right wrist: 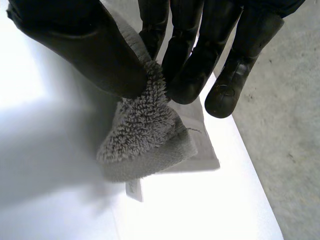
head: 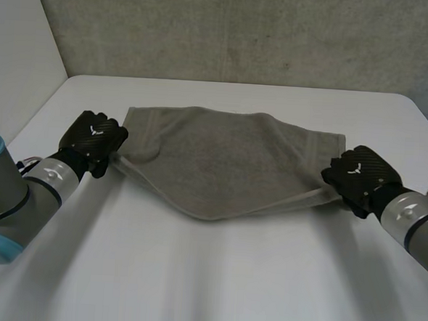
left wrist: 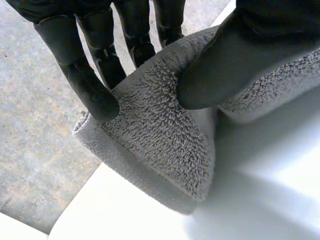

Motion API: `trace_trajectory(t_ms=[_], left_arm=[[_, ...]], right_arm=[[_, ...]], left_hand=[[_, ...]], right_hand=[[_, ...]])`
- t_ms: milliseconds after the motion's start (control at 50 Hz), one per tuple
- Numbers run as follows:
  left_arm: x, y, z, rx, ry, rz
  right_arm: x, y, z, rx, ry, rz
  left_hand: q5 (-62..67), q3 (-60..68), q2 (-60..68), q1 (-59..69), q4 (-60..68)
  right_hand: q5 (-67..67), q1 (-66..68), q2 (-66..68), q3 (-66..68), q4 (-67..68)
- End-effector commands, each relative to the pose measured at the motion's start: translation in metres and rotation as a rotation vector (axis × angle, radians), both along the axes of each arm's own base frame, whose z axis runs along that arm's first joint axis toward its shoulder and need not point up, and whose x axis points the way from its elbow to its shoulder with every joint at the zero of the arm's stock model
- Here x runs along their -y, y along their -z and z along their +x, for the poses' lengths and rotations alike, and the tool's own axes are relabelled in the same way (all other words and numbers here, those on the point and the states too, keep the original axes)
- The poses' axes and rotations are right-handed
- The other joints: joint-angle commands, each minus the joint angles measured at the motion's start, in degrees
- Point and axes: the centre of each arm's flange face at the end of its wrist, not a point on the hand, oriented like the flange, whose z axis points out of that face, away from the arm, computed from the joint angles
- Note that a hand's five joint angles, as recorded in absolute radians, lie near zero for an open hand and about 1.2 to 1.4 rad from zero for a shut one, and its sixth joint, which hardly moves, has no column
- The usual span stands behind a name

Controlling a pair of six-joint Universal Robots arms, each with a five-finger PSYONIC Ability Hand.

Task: Fold the towel.

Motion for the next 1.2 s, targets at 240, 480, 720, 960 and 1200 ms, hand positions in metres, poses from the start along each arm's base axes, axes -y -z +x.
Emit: trace_trajectory(t_ms=[240,480,720,960,1200], left_arm=[[-0.043,-0.097,0.042,-0.163,-0.068,-0.053],[-0.040,-0.075,0.036,-0.249,-0.048,0.076],[0.016,-0.012,0.011,-0.130,-0.025,0.187],[0.068,0.017,-0.013,-0.087,-0.099,0.132],[0.072,0.028,-0.031,-0.079,-0.080,0.127]], right_arm=[[-0.044,-0.123,-0.046,-0.002,0.167,-0.197],[-0.024,-0.088,-0.040,0.004,0.108,-0.026],[0.029,-0.021,-0.036,-0.016,0.131,0.193],[0.073,0.014,-0.027,0.067,0.210,0.152],[0.088,0.028,-0.011,0.060,0.259,0.053]], left_hand=[[-16.87,-9.20,-7.19,-5.06,-7.77],[-16.87,-9.20,-7.19,-5.06,-7.77],[-16.87,-9.20,-7.19,-5.06,-7.77],[-16.87,-9.20,-7.19,-5.06,-7.77],[-37.03,-29.36,-27.35,-25.23,-27.94]], right_hand=[[2.61,2.95,8.50,2.64,2.83],[2.61,2.95,8.50,2.64,2.83],[2.61,2.95,8.50,2.64,2.83],[2.61,2.95,8.50,2.64,2.83],[-30.30,-29.96,-24.40,-30.27,-30.08]])
